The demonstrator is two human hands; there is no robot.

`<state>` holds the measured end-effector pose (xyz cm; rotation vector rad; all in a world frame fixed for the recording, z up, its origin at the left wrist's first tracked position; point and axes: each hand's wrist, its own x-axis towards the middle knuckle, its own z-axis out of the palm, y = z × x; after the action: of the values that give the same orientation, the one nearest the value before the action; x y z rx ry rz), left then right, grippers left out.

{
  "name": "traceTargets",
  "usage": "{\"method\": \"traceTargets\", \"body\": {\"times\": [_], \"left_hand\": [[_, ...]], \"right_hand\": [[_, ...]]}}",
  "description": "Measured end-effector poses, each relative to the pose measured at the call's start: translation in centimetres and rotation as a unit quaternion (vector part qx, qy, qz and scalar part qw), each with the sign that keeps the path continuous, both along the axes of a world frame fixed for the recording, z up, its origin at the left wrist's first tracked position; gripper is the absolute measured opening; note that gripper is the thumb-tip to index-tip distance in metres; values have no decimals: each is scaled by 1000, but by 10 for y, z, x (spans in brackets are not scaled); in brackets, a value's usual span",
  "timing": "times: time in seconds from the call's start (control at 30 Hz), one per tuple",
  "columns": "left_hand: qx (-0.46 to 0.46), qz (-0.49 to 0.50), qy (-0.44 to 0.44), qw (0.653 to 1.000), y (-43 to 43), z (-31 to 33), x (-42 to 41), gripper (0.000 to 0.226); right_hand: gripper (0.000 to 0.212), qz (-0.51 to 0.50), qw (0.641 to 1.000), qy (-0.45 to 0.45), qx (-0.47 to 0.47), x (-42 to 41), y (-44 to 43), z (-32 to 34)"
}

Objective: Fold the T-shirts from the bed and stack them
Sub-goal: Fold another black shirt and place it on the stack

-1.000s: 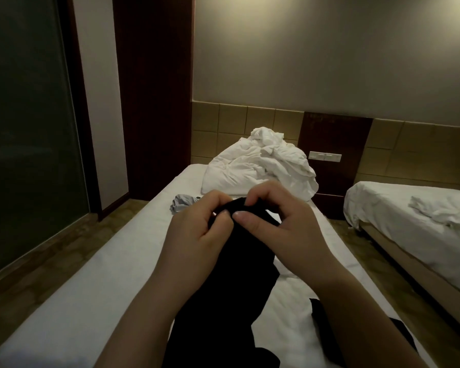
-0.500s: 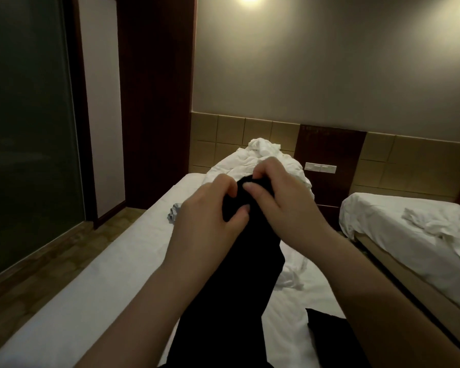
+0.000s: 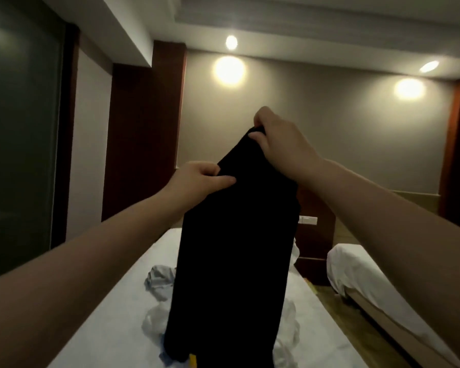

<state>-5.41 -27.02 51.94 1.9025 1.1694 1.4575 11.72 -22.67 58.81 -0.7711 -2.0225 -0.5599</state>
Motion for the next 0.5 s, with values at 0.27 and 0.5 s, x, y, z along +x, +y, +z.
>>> {"method": "traceTargets", "body": {"times": [0.27,0.5], "left_hand": [[-71,-147,7,987,29,20,-28,33],[-97,-133,133,977,53,-23,-1,60]], "right_hand": [[16,-19,994,87,-68,21,36,19],[10,37,991,99,-84,22,43,-1]]}}
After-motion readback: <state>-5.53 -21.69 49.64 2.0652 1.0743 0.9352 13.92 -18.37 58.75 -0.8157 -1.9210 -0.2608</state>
